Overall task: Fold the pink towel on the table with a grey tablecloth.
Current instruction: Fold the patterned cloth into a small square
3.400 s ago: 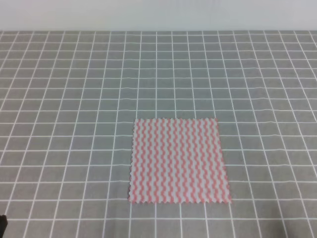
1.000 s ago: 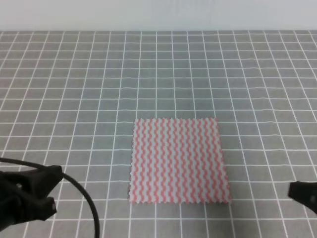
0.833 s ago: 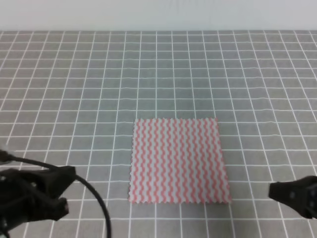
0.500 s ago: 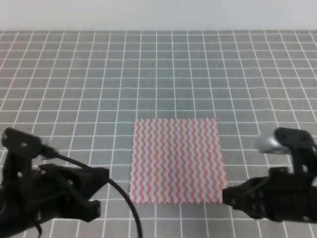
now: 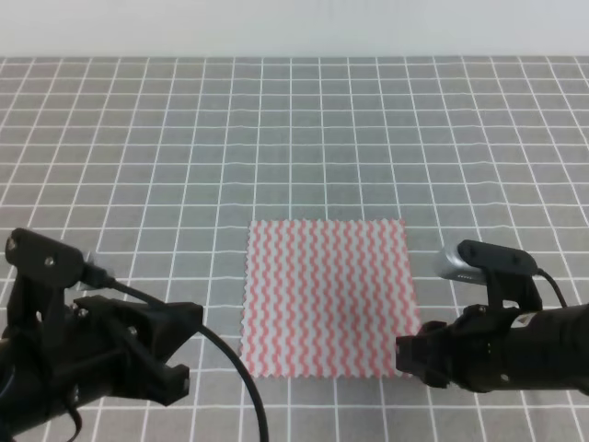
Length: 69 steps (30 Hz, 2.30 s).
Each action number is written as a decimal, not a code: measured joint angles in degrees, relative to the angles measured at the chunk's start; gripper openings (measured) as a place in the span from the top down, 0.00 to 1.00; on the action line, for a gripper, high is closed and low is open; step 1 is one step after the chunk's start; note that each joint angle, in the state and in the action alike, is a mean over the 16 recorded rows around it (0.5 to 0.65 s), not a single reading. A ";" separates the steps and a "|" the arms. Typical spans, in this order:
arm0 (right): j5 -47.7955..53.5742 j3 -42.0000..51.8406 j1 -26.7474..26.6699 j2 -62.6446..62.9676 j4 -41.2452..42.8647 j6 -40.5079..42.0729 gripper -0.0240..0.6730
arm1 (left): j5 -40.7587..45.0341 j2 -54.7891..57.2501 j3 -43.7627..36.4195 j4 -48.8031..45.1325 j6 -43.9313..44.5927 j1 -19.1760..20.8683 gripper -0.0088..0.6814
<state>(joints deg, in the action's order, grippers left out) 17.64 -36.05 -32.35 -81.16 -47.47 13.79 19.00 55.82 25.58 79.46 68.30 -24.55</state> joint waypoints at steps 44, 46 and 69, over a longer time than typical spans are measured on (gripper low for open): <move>-2.90 -0.11 3.93 -8.14 -2.83 -1.28 0.54 | 0.00 0.00 -0.01 -0.40 1.41 0.00 0.99; -2.61 -0.19 3.94 -8.09 -2.94 -1.27 0.54 | -0.06 0.00 -0.01 -0.40 1.56 0.00 0.99; 1.29 -3.32 3.97 -12.53 -4.40 -0.24 0.59 | -0.36 0.00 0.00 -0.40 2.23 0.00 0.99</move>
<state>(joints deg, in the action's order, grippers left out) 18.93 -39.36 -28.38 -93.68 -51.87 13.55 18.64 55.82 25.58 79.06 70.53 -24.55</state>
